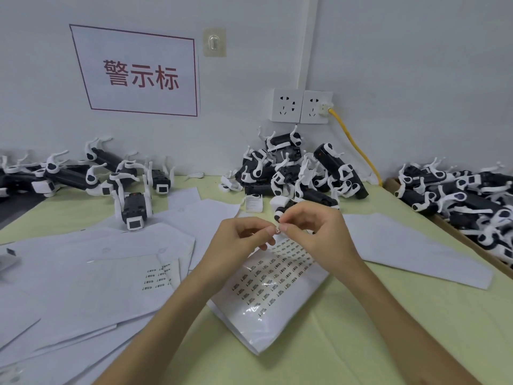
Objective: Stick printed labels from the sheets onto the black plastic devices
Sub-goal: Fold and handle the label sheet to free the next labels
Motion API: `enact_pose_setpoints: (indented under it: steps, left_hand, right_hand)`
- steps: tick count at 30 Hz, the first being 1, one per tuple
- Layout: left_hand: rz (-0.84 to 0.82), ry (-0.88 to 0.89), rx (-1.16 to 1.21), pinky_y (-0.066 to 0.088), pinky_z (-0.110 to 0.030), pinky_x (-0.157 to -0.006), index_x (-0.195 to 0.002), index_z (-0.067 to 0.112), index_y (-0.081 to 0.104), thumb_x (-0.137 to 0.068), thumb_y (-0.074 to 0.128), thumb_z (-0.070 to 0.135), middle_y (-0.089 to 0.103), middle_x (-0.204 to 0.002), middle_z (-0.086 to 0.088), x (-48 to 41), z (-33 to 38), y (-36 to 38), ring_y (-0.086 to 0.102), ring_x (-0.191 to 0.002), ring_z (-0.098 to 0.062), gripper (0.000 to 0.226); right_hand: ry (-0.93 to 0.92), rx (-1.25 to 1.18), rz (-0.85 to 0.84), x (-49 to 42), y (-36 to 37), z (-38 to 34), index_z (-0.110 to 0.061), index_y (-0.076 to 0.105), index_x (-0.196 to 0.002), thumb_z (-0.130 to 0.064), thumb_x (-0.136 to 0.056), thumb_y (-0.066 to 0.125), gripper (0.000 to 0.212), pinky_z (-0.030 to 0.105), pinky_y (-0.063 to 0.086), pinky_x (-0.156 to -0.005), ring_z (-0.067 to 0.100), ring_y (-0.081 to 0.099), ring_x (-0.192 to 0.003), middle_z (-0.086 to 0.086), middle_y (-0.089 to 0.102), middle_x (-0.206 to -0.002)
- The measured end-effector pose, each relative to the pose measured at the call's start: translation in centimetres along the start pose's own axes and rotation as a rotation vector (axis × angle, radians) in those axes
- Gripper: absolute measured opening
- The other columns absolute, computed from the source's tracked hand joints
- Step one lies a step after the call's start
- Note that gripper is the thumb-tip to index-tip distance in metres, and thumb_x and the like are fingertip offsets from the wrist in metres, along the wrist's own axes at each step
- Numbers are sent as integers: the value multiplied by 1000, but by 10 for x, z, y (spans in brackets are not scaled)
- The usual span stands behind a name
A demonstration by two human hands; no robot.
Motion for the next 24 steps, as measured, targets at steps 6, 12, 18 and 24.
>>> enact_pose_setpoints:
  steps: [6, 12, 18, 24]
  left_hand:
    - [25, 34, 12, 48, -11, -66, -101, 25, 81, -98, 66, 16, 75, -79, 5, 1, 2, 0, 65, -72, -3, 18]
    - [29, 86, -37, 48, -12, -67, -104, 22, 81, -99, 65, 13, 75, -81, 9, 1, 7, 0, 66, -72, -3, 19]
    - [10, 22, 22, 48, -10, -66, -98, 29, 82, -100, 63, 15, 76, -80, 8, 1, 4, 1, 65, -72, -3, 23]
    - [70, -33, 44, 48, -10, -64, -95, 25, 81, -97, 67, 22, 76, -79, 5, 1, -2, 3, 65, -69, -2, 15]
  right_hand:
    - [-78, 110, 74, 0, -4, -3, -15, 76, -85, 0, -84, 78, 15, 24, 56, -72, 16, 70, -75, -6, 73, -79]
    - [-37, 72, 45, -1, -2, 0, -19, 77, -90, -7, -84, 80, 14, 26, 57, -72, 18, 70, -76, -5, 73, -82]
    - [-103, 134, 92, 2, -4, -4, -15, 77, -82, -4, -83, 80, 11, 23, 54, -68, 15, 69, -71, -7, 71, -77]
    - [-257, 257, 123, 6, -1, -12, -11, 76, -79, -1, -80, 82, 11, 27, 52, -62, 15, 62, -65, -5, 68, -74]
Point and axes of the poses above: each hand's wrist, its own x-axis away from the middle knuckle, its own y-axis out of the palm, z = x × y, the point moved 6 cm from there along -x, towards the middle knuckle
